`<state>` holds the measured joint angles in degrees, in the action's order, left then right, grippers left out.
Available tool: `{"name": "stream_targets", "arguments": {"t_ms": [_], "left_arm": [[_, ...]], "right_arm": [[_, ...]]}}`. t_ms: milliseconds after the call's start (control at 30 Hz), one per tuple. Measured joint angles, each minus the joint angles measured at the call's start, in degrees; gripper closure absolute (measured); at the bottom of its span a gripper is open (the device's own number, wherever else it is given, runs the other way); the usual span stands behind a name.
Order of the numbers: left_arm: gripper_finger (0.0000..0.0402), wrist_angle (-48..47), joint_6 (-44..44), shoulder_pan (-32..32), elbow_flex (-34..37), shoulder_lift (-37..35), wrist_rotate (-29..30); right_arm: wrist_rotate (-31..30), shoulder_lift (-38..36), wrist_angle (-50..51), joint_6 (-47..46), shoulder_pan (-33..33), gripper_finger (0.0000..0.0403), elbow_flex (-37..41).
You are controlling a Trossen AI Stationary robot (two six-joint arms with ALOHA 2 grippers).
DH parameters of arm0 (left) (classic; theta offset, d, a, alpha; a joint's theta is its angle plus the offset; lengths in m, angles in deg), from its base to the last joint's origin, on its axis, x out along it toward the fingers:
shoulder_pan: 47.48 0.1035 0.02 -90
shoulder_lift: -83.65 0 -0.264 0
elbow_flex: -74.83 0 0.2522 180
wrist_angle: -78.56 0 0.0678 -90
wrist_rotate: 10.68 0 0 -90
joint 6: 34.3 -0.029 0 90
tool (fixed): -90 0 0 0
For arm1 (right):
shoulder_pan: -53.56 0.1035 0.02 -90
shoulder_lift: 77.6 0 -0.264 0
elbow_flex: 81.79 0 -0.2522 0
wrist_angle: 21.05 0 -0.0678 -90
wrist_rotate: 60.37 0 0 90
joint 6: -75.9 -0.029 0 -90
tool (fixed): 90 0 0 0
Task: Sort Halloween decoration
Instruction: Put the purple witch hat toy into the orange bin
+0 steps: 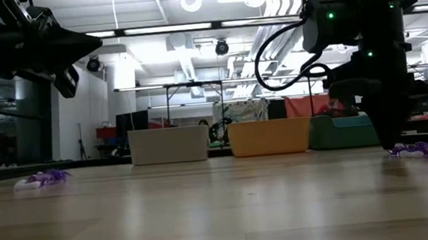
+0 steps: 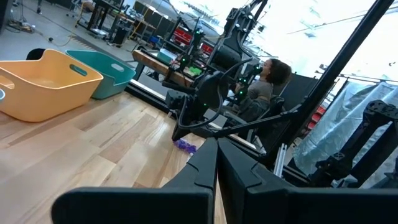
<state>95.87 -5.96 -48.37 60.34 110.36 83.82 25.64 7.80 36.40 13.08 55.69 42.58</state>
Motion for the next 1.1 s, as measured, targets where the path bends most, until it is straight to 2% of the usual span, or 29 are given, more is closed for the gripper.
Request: {"name": "stream_targets", "arguments": {"t_ms": [133,300,533,767,1100], "left_arm": [[0.0401,0.0,0.0,0.01,0.0,-0.01,0.0],[0.0401,0.0,0.0,0.01,0.0,-0.01,0.0],[0.0401,-0.02,0.02,0.01,0.0,-0.01,0.0],[0.0401,-0.02,0.0,0.01,0.0,-0.01,0.01],[0.0401,-0.02,0.02,0.01,0.0,-0.01,0.01]], "right_arm": [[-1.43,-1.73,-0.99,1.08,0.0,0.0402,0.0],[-5.77,-8.38,-6.54,3.8,0.08,0.0402,0.0],[-6.95,-18.11,-31.69,19.99,0.22,0.0403,-0.04],[-4.23,-19.48,-53.01,32.96,0.2,0.0403,-0.09],[-4.11,-19.08,-57.13,36.32,0.2,0.0403,-0.11]]}}
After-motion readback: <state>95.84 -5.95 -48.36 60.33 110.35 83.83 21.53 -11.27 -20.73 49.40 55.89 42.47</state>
